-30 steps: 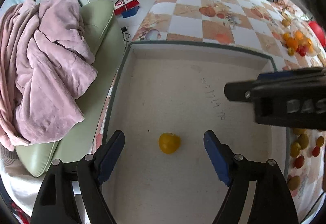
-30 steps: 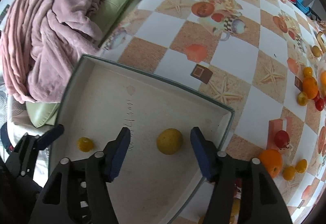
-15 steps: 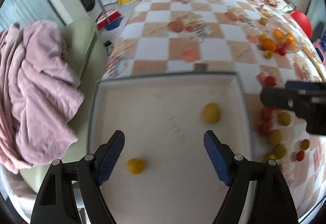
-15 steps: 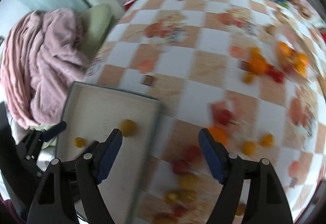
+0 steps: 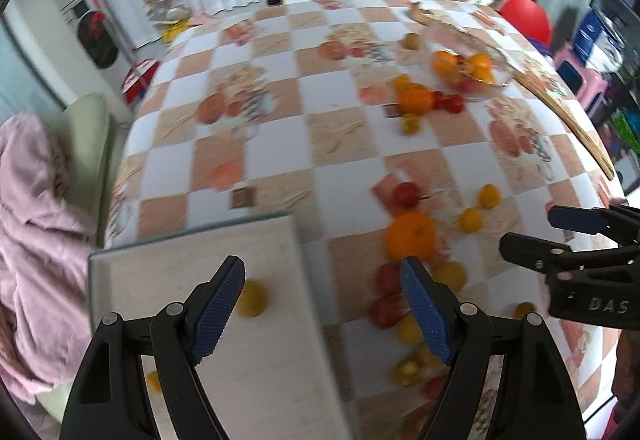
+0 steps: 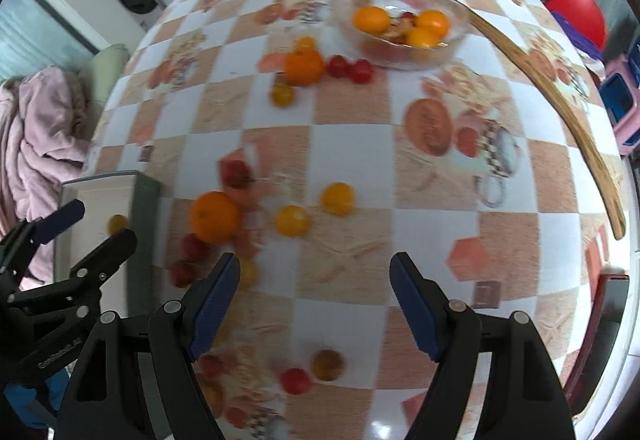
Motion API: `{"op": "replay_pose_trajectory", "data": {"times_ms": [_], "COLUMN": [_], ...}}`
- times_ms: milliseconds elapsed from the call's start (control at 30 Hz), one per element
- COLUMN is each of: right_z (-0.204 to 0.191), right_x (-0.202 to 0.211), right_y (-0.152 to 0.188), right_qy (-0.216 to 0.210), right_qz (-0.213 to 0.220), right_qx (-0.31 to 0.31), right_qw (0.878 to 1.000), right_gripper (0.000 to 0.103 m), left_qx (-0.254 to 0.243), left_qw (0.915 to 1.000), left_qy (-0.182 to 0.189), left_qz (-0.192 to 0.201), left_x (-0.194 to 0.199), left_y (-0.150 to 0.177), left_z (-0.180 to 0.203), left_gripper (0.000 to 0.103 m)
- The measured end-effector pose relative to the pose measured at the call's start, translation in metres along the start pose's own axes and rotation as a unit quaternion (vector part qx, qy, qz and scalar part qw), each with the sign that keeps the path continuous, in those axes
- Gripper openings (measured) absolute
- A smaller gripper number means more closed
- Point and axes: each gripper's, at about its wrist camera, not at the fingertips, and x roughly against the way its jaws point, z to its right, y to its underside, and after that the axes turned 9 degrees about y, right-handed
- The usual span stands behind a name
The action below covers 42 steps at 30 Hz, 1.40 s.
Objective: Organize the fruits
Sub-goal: 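Grasp a red cherry tomato with the left tool while the right tool grasps a yellow cherry tomato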
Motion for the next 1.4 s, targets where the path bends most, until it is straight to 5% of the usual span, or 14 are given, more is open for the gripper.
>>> {"op": "replay_pose_trajectory", "data": {"times_ms": [467, 967, 1200, 1300, 1400], "right_z": [0.024, -0.001, -0.008, -0.008, 0.002], "right_x": [-0.021, -0.04, -0.039, -0.037, -0.035], "right_y": [-0.012, -0.023, -0.026, -0.026, -0.028], "right_qy": [0.016, 0.021, 0.007, -0.004, -0.029], "right_qz": [0.011, 0.046, 0.055, 0.049, 0.037], "right_qx": [0.023, 0.106, 0.122, 0.112, 0.079], "right_qw": [1.0, 0.993, 0.991, 0.993, 0.996], "right_gripper": [0.08, 0.063, 0.023, 0.023, 0.023], "left_qx": [0.001, -0.024, -0.029, -0.038, -0.033], "left_qw": [0.9992, 0.9958, 0.9952, 0.9947, 0.9949], "left_qy": [0.028, 0.023, 0.045, 0.053, 0.058], "left_qz": [-0.027, -0.086, -0.083, -0.079, -0.076], "left_x": [-0.037, -0.092, -0.093, -0.089, -0.087], "left_y": [-0.038, -0.053, -0.053, -0.052, -0.05], "left_z": [0.018, 0.027, 0.032, 0.038, 0.039], "left_gripper": [0.08, 0.08, 0.056, 0.032, 0.032]}}
